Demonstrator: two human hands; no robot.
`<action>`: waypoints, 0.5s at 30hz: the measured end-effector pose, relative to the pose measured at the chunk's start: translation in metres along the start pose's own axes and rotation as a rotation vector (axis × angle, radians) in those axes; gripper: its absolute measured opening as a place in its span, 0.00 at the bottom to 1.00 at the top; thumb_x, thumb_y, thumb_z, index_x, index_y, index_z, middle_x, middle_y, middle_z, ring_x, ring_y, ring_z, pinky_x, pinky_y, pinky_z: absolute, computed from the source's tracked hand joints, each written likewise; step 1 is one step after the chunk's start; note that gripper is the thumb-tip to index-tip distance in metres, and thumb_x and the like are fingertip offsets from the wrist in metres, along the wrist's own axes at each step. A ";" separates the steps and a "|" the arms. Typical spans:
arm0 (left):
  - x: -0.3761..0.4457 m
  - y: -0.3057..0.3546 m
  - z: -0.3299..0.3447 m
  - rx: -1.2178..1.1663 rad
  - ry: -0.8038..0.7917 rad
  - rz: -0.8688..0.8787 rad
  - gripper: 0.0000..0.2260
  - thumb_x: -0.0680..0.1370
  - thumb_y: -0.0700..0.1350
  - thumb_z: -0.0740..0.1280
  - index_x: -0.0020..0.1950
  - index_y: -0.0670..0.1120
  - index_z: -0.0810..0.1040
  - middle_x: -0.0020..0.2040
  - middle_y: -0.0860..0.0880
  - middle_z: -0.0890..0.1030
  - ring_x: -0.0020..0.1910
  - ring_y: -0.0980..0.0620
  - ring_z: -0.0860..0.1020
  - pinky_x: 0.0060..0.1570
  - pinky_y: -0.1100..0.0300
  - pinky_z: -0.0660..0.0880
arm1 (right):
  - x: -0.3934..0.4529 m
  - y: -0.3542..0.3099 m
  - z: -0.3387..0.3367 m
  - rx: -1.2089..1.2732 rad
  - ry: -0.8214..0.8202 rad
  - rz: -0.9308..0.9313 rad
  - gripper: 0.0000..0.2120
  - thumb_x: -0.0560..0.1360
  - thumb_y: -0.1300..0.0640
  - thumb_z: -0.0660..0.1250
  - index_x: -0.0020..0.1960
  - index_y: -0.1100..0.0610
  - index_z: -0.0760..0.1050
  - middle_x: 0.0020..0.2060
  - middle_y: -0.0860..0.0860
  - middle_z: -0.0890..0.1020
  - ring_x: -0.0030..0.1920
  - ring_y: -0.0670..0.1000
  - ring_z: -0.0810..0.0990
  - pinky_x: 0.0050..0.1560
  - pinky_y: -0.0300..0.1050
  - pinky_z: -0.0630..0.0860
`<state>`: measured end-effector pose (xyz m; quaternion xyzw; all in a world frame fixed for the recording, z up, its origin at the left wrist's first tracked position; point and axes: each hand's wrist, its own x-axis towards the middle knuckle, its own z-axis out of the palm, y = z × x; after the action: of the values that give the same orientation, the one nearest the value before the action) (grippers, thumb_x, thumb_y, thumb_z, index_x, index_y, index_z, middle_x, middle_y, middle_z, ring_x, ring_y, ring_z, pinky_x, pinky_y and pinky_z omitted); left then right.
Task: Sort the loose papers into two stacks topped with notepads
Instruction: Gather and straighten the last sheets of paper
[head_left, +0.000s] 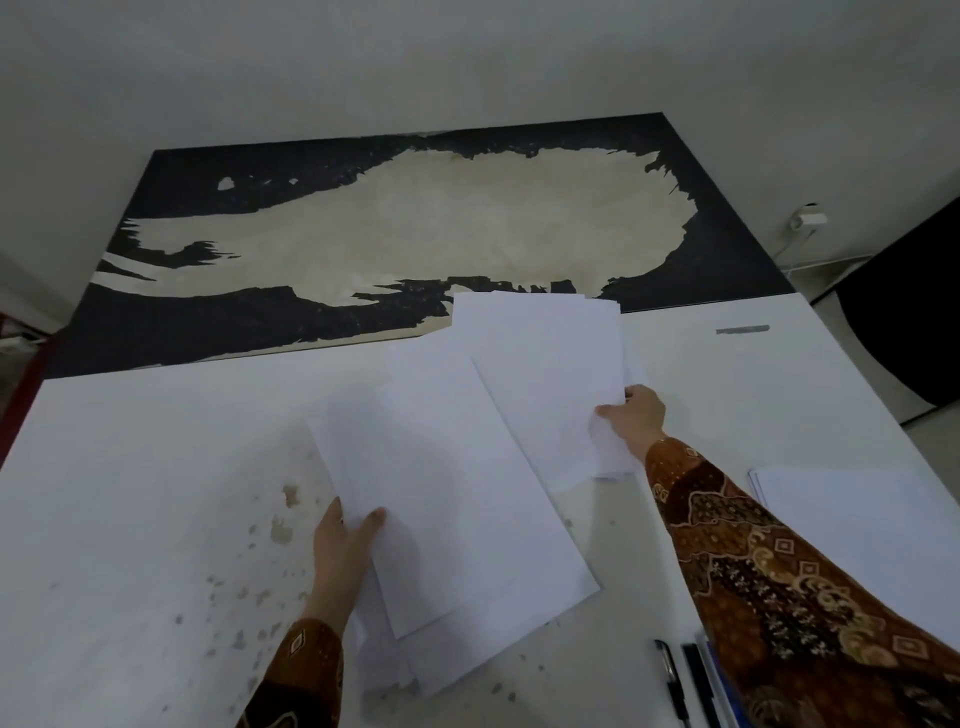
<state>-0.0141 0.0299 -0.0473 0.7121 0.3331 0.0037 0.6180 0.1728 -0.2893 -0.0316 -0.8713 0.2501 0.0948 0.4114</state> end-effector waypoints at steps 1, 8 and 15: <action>0.000 0.000 0.000 -0.007 -0.003 0.000 0.19 0.76 0.42 0.69 0.66 0.41 0.73 0.60 0.44 0.79 0.56 0.43 0.78 0.59 0.45 0.75 | 0.000 0.003 0.000 0.013 0.012 -0.029 0.12 0.70 0.60 0.72 0.49 0.66 0.76 0.46 0.59 0.81 0.48 0.59 0.80 0.41 0.42 0.72; -0.004 0.001 -0.001 -0.027 0.001 -0.003 0.19 0.76 0.41 0.69 0.66 0.40 0.73 0.59 0.44 0.79 0.56 0.42 0.78 0.59 0.46 0.75 | -0.002 -0.013 -0.031 0.212 0.211 -0.137 0.09 0.75 0.58 0.66 0.41 0.64 0.75 0.38 0.56 0.77 0.40 0.54 0.74 0.41 0.41 0.67; -0.008 0.003 -0.001 -0.037 -0.003 -0.016 0.18 0.76 0.41 0.68 0.66 0.40 0.73 0.59 0.44 0.79 0.56 0.43 0.78 0.59 0.47 0.75 | -0.018 -0.014 -0.053 0.565 0.062 -0.059 0.10 0.77 0.59 0.65 0.58 0.59 0.73 0.52 0.55 0.79 0.50 0.55 0.79 0.55 0.50 0.77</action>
<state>-0.0195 0.0269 -0.0413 0.6978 0.3376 0.0036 0.6317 0.1622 -0.3162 0.0183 -0.7316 0.2536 -0.0171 0.6326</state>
